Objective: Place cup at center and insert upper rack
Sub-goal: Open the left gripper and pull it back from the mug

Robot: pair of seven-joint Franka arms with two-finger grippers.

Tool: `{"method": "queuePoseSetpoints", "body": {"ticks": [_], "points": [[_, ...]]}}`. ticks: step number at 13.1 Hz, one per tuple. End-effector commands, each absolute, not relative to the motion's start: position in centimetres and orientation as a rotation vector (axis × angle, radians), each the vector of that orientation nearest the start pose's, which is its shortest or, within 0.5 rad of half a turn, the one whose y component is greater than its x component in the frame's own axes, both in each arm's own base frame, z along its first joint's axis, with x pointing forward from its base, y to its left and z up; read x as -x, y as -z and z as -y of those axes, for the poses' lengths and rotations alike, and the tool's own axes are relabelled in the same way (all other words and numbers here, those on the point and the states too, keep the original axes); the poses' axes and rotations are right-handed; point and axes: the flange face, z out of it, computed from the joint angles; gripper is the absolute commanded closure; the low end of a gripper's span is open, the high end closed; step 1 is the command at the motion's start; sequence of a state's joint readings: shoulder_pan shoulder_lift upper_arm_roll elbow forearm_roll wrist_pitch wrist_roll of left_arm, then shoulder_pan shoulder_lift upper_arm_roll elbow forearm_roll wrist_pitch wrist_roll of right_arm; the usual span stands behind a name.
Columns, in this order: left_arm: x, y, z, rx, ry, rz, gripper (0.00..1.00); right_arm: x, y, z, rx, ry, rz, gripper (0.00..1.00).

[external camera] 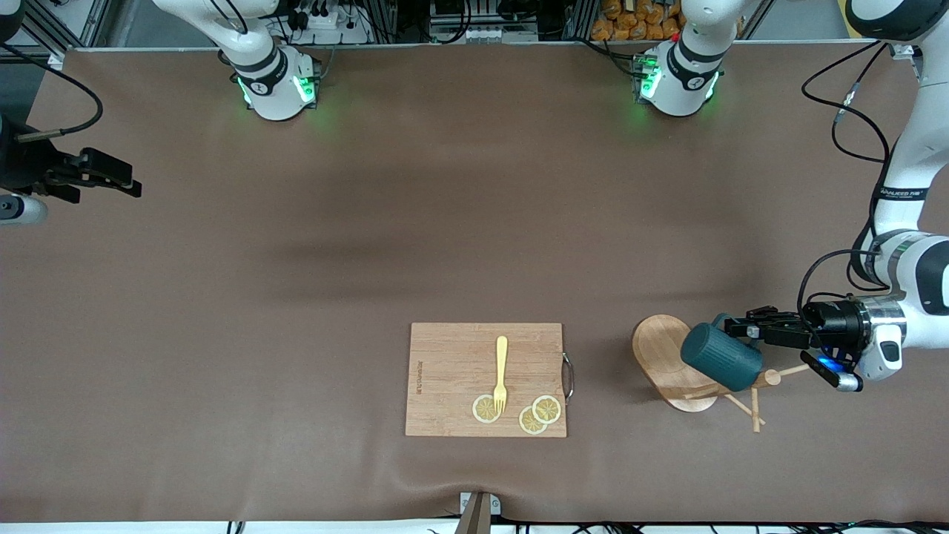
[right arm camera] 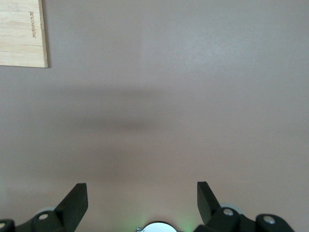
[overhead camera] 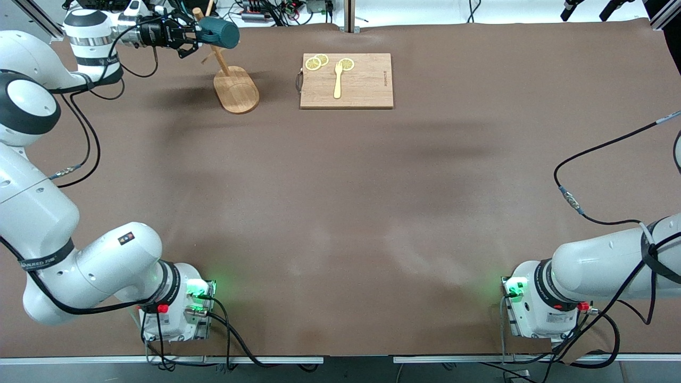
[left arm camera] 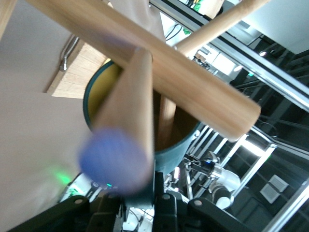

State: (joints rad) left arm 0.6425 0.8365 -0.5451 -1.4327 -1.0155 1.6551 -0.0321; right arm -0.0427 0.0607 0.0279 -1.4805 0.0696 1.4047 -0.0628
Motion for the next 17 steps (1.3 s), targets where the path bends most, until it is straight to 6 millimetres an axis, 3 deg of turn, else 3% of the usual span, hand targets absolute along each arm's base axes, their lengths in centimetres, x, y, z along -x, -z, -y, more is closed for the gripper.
{"method": "queuePoseSetpoints", "body": {"ticks": [1, 2, 3, 7, 11, 15, 17], "points": [[-69.6, -28.5, -6.7, -1.571, 0.419, -0.503, 0.39, -55.5, -62.2, 0.0, 3.049, -0.193, 0.064, 0.0], [-69.6, -28.6, -6.7, -1.57, 0.419, -0.503, 0.13, -55.5, -62.2, 0.0, 3.049, -0.193, 0.064, 0.0], [-69.6, -28.7, -6.7, -1.572, 0.417, -0.502, 0.01, -55.5, -62.2, 0.0, 3.049, -0.195, 0.063, 0.0], [-69.9, -30.6, -6.6, -1.54, 0.418, -0.521, 0.0, -55.5, -62.1, 0.0, 3.049, -0.195, 0.063, 0.0], [-70.5, -36.1, -7.5, -1.549, 0.438, -0.556, 0.0, -55.5, -62.5, -0.1, 3.05, -0.183, 0.073, 0.0], [-68.9, -42.6, -8.9, -1.68, 0.405, -0.543, 0.0, -55.4, -63.0, 0.4, 3.073, -0.171, 0.08, 0.0], [-67.9, -45.5, -9.5, -1.732, 0.415, -0.557, 0.0, -55.2, -63.9, 1.0, 3.14, -0.151, 0.192, 0.0]]}}
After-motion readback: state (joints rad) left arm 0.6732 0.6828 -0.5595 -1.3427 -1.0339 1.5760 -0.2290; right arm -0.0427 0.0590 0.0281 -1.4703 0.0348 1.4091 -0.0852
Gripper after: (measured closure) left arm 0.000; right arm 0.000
